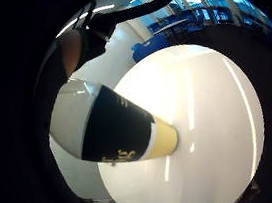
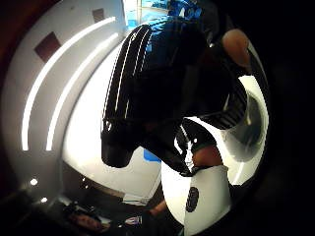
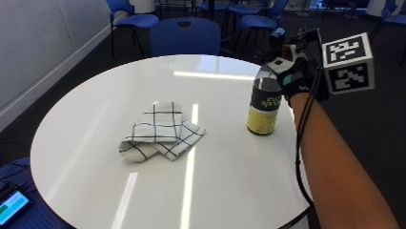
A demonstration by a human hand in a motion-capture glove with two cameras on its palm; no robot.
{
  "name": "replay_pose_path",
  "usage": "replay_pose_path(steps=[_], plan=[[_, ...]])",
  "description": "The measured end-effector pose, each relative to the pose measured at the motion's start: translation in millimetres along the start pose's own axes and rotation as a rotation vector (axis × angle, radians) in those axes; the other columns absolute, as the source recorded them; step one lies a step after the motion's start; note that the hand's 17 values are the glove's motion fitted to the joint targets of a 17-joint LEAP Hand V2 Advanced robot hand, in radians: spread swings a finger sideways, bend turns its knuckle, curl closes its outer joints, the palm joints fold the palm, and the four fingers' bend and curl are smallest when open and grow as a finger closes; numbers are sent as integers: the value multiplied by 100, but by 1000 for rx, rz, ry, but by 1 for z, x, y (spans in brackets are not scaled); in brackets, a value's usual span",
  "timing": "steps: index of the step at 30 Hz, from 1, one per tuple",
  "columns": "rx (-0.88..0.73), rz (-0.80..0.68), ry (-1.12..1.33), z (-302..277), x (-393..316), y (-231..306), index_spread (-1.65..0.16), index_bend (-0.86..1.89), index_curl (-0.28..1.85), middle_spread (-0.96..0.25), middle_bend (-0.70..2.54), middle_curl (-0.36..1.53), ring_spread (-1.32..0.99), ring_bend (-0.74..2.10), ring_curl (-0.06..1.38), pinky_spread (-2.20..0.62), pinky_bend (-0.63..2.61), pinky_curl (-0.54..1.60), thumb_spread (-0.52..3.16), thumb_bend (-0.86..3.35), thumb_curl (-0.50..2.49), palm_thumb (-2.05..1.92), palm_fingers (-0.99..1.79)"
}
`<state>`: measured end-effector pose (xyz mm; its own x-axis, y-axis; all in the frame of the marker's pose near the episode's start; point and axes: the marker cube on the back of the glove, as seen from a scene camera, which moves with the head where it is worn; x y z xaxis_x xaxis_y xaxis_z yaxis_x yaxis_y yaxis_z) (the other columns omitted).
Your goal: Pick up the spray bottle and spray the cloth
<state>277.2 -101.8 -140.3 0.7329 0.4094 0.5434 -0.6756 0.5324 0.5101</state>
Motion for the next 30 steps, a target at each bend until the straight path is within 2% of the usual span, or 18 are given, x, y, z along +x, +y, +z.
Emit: replay_pose_path(steps=[12, 21, 30], plan=[[-44, -47, -19, -4, -5, -8, -34, 21, 40, -22, 40, 43, -18, 36, 39, 6, 9, 18, 93, -3, 43, 84, 112], [-88, -97, -31, -12, -5, -15, -33, 21, 42, -21, 43, 44, -19, 41, 40, 3, 11, 16, 93, -3, 42, 79, 116], [-190, -124, -22, -7, -7, -20, -32, 22, 44, -22, 46, 45, -21, 45, 41, -3, 14, 18, 93, -4, 42, 76, 122]])
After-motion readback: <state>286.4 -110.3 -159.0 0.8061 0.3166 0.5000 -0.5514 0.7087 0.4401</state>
